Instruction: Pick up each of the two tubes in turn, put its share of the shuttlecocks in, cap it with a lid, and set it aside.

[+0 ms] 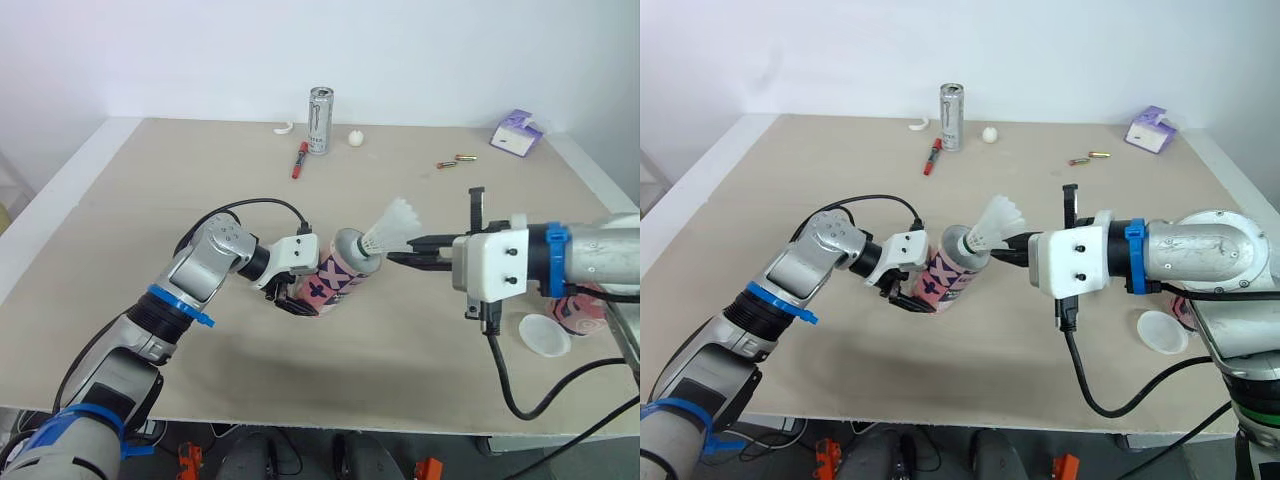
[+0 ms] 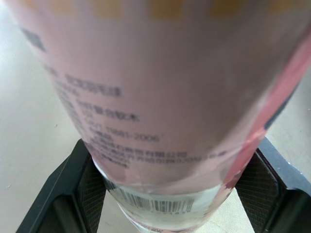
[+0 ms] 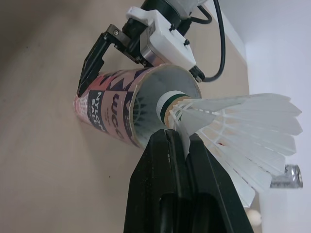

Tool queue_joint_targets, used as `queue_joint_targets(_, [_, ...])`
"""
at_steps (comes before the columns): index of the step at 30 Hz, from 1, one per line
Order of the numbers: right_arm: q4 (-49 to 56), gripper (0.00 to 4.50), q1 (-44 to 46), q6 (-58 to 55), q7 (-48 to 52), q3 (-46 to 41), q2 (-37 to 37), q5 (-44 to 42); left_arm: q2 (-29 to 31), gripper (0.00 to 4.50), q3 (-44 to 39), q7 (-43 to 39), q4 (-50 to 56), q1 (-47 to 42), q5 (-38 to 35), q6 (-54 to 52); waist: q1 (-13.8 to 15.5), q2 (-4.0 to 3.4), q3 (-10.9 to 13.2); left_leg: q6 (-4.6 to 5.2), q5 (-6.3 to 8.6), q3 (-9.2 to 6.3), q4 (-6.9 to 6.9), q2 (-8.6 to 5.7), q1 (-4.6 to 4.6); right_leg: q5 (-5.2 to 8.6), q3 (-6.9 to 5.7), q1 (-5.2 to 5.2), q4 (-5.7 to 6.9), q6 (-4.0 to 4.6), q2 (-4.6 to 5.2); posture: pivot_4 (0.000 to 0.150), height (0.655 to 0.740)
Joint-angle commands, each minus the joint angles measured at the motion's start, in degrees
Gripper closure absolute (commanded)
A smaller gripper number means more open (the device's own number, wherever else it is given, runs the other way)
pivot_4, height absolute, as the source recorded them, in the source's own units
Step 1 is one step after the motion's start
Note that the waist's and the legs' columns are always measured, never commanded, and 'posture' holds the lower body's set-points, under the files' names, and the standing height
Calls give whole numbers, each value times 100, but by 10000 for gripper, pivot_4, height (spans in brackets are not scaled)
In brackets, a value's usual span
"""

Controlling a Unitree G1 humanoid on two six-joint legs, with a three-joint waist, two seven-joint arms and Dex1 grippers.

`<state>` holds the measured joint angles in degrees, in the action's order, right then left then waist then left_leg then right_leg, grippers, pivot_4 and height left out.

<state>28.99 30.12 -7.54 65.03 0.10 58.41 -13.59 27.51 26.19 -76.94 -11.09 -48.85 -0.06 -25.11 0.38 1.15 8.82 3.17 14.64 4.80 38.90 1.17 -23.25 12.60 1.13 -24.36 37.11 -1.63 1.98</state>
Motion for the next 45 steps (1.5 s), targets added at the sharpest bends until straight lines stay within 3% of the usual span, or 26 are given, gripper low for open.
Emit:
queue_joint_targets(1, [-41,44464,222,92,10,119,-83,74,23,11486,88,41,-26,3,94,-46,0,0,0,0,0,-1,0,1,0,0,0,0,0,0,-1,1500,7400])
queue_joint_targets(2, [-55,38205,256,92,14,153,-102,80,27,11486,88,42,-20,4,93,-48,0,0,0,0,0,0,0,1,0,0,0,0,0,0,-1,1500,7400])
queue_joint_targets(4, [-18,30151,340,-29,47,153,-121,-57,44,11486,84,43,-5,12,92,-61,0,0,0,0,0,0,0,0,-1,-2,0,0,0,-1,0,1500,7400])
queue_joint_targets(10, [144,480,428,-873,15,-144,-126,-789,62,11486,90,41,37,41,87,-78,1,1,1,0,0,-2,0,0,-3,-20,-2,0,0,25,0,1500,7400])
queue_joint_targets(15, [11,480,717,-2687,-368,-655,-21,-2031,33,11486,119,24,-52,-27,112,-7,1,1,1,0,0,-3,0,1,-3,-23,-4,-1,0,30,4,1500,7400])
queue_joint_targets(18, [-393,480,1024,-2964,-429,-616,-78,-2090,16,11486,144,-15,-77,-81,116,20,1,2,1,0,0,-4,0,2,-3,-23,-6,-1,0,33,6,1500,7400])
queue_joint_targets(23, [-647,14910,1547,-2949,-325,103,-209,-1677,5,11486,181,-50,-109,-156,133,40,0,1,1,0,0,2,0,1,-4,-19,-7,-4,-1,41,11,1500,7400])
queue_joint_targets(24, [-665,22052,1673,-2974,-280,304,-262,-1606,1,11486,186,-57,-111,-171,134,35,-1,1,1,0,0,3,0,1,-4,-18,-7,-5,0,41,9,1500,7400])
queue_joint_targets(25, [-682,23886,1772,-2986,-186,479,-292,-1561,-4,11486,189,-65,-118,-187,135,37,-2,0,1,0,1,3,0,1,-4,-18,-7,-7,0,41,9,1500,7400])
queue_joint_targets(26, [-708,31475,1856,-2968,-88,648,-324,-1496,-8,11486,190,-72,-117,-200,132,32,-2,1,1,1,1,2,-1,2,-9,-20,-5,-13,1,36,5,1500,7400])
queue_joint_targets(27, [-753,32762,1931,-2921,19,819,-346,-1390,-10,11486,192,-76,-117,-210,130,28,2,1,1,1,1,1,-1,2,-10,-21,-6,-13,1,34,4,1500,7400])
queue_joint_targets(30, [-1070,44252,2166,-2562,243,1355,-485,-849,-28,11486,197,-77,-147,-244,126,30,1,1,1,1,1,-2,-1,1,-14,-23,-7,-15,1,25,4,1500,7400])
queue_joint_targets(40, [-1757,44252,2679,-2001,1121,2414,-788,218,-42,11486,189,-71,-92,-213,93,-7,4,1,1,1,1,3,-1,-2,-17,-30,-5,-19,0,13,7,1500,7400])
queue_joint_targets(45, [-2274,44252,3127,-1781,1505,3060,-1333,778,-80,11486,203,-50,-93,-205,92,-6,1,0,1,1,0,6,0,0,-14,-32,-5,-22,7,15,4,1500,7400])
